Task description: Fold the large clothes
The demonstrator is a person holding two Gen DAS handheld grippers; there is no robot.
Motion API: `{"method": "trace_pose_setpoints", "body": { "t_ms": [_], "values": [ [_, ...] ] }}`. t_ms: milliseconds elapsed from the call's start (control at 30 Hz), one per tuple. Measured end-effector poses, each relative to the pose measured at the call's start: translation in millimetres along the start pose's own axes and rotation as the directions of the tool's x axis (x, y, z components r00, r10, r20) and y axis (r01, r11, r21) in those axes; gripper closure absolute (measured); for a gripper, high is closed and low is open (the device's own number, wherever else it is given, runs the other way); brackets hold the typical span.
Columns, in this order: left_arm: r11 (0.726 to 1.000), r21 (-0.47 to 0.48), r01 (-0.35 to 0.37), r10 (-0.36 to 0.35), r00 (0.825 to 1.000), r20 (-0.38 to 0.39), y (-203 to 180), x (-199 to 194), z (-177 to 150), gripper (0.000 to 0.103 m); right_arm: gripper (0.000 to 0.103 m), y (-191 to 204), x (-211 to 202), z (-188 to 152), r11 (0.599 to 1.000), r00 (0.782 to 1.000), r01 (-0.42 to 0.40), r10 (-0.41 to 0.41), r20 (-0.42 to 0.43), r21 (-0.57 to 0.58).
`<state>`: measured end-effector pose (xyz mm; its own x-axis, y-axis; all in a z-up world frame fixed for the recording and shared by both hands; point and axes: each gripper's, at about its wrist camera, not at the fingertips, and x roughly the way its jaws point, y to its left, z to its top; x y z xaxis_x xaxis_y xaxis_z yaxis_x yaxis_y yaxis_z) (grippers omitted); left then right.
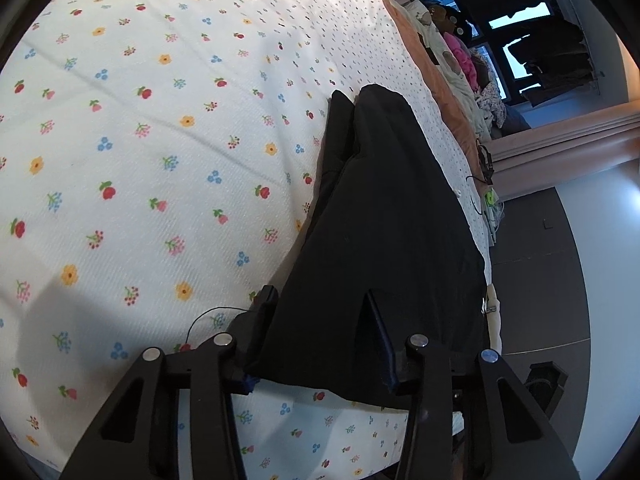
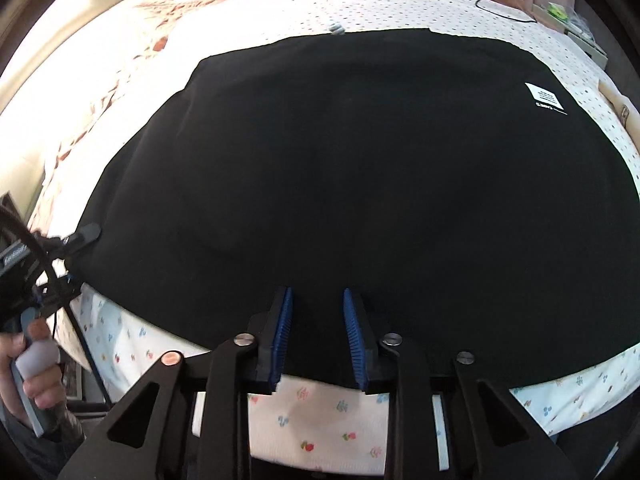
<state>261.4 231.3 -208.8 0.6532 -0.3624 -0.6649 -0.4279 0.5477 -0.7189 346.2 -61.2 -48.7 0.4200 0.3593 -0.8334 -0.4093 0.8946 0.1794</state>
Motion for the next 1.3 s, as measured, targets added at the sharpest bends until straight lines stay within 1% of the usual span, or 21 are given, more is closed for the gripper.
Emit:
{"method": "trace_pose_setpoints", "body": {
  "t_ms": [167,333,467,600,700,800,933,1033,1067,1200,1300],
  "values": [
    [1.0,-0.028,-0.01,0.01,1.0,0.001,1.1,-0.9,2.2,0.059,0.085,4.4,14.6,23.1,1.0,1.0,0.018,-0.018,0.025,0.02],
    [0.998,-0.063,-0.024,0.024,1.0,-0.002,-1.1,-2.2,5.4,0.06,0.085,-2.8,33.4,56.1,0.999,0.999,0.016,-0.018,0.038,0.052],
    [0.995,-0.088,-0.037,0.038,0.999,0.007,-2.4,-1.4,5.0,0.06,0.085,-7.1,53.9,80.6,0.997,0.999,0.017,-0.02,0.043,0.071],
    [0.992,-0.114,-0.047,0.051,0.998,0.024,-3.2,-2.0,1.2,0.06,0.085,-6.2,73.5,107.8,0.996,0.997,0.045,-0.05,0.057,0.072],
    [0.99,-0.135,-0.05,0.055,0.998,0.029,-1.0,-0.9,-0.9,0.061,0.085,-9.4,90.9,125.0,0.995,0.996,0.049,-0.054,0.065,0.083],
    [0.988,-0.144,-0.056,0.062,0.998,0.033,0.2,1.0,-1.9,0.061,0.089,-12.1,109.0,146.6,0.995,0.995,0.061,-0.067,0.072,0.077],
    [0.987,-0.148,-0.067,0.074,0.996,0.041,0.0,0.1,-4.9,0.06,0.09,-15.3,127.5,163.3,0.994,0.995,0.057,-0.064,0.081,0.093],
    [0.986,-0.153,-0.068,0.074,0.997,0.033,-1.1,0.1,-9.0,0.06,0.09,-19.9,144.6,177.8,0.993,0.995,0.045,-0.055,0.089,0.106],
    [0.986,-0.155,-0.068,0.074,0.997,0.031,-0.6,0.4,-9.7,0.06,0.091,-20.3,144.6,177.7,0.993,0.995,0.043,-0.053,0.089,0.108],
    [0.984,-0.165,-0.072,0.079,0.996,0.035,1.1,3.9,-8.1,0.06,0.092,-19.4,164.7,195.4,0.993,0.994,0.046,-0.056,0.093,0.105],
    [0.985,-0.16,-0.059,0.065,0.997,0.029,1.0,9.7,-4.2,0.061,0.093,-18.3,162.2,197.0,0.993,0.995,0.009,-0.021,0.102,0.117]
  ]
}}
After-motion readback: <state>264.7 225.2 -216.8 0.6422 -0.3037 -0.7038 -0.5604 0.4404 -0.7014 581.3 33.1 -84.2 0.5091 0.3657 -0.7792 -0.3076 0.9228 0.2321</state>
